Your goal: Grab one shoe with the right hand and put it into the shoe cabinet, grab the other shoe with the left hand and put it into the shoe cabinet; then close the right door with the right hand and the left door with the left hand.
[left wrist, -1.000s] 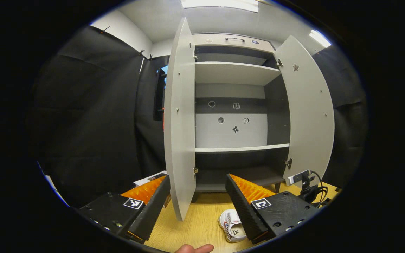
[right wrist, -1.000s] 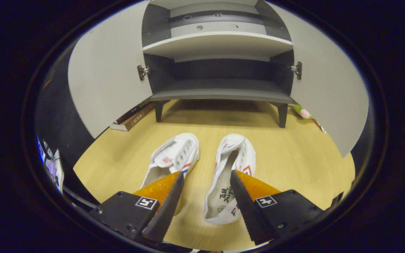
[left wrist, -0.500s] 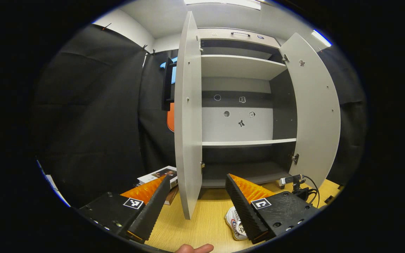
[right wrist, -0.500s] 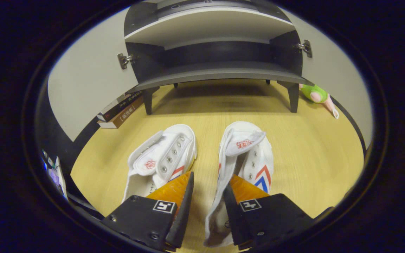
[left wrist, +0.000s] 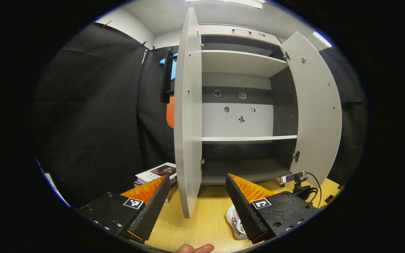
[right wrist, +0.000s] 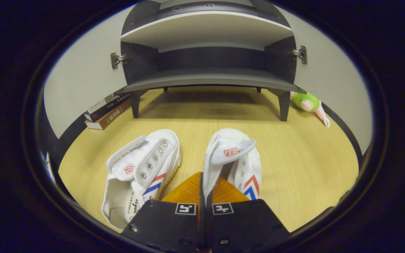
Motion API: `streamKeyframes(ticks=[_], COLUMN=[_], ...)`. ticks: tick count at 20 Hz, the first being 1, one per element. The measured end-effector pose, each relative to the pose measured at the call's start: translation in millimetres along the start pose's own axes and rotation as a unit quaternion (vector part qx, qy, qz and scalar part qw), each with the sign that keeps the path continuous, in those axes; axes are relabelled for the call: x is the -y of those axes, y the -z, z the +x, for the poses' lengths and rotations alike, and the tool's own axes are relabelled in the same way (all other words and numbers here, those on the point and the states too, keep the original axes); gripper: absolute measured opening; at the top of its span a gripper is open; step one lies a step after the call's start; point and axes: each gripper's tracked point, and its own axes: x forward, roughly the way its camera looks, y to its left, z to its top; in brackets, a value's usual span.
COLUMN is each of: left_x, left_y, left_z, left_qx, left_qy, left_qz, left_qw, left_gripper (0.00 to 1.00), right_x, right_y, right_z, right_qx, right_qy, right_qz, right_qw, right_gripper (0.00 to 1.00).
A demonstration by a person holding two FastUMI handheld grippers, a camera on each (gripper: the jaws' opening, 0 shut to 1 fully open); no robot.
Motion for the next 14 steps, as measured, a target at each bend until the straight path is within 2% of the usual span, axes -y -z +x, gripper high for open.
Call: streamKeyframes(ticks=[2,7,12,14], left_x=[2,14,38,45], left_y=[1,0,-11,-14], left_z=[0,-4,-5,-6], left_qx=[-0.001,0.006,0.030,0.036], left_qy=[0.003,0.013,0.027,0.030], left_qz=[-0.001,-0.005,-0.015,-0.016], left_qw=[1.000,1.000,0.999,0.999], left_gripper=[0.95,0.95,0.95,0.95], right_x=[7,20,34,33], right_y=[-16,-68,-163,-206], right_z=[-9,-53,-134,-157], right_qx=[0.033,0.101,0.186,0.208], right_qy=[0.012,0.014,0.015,0.005], right_qz=[-0.035,-0.053,-0.064,-0.067], right_qw=[0.999,0.993,0.980,0.976], right_gripper=[0.04,0.04,0.04,0.04])
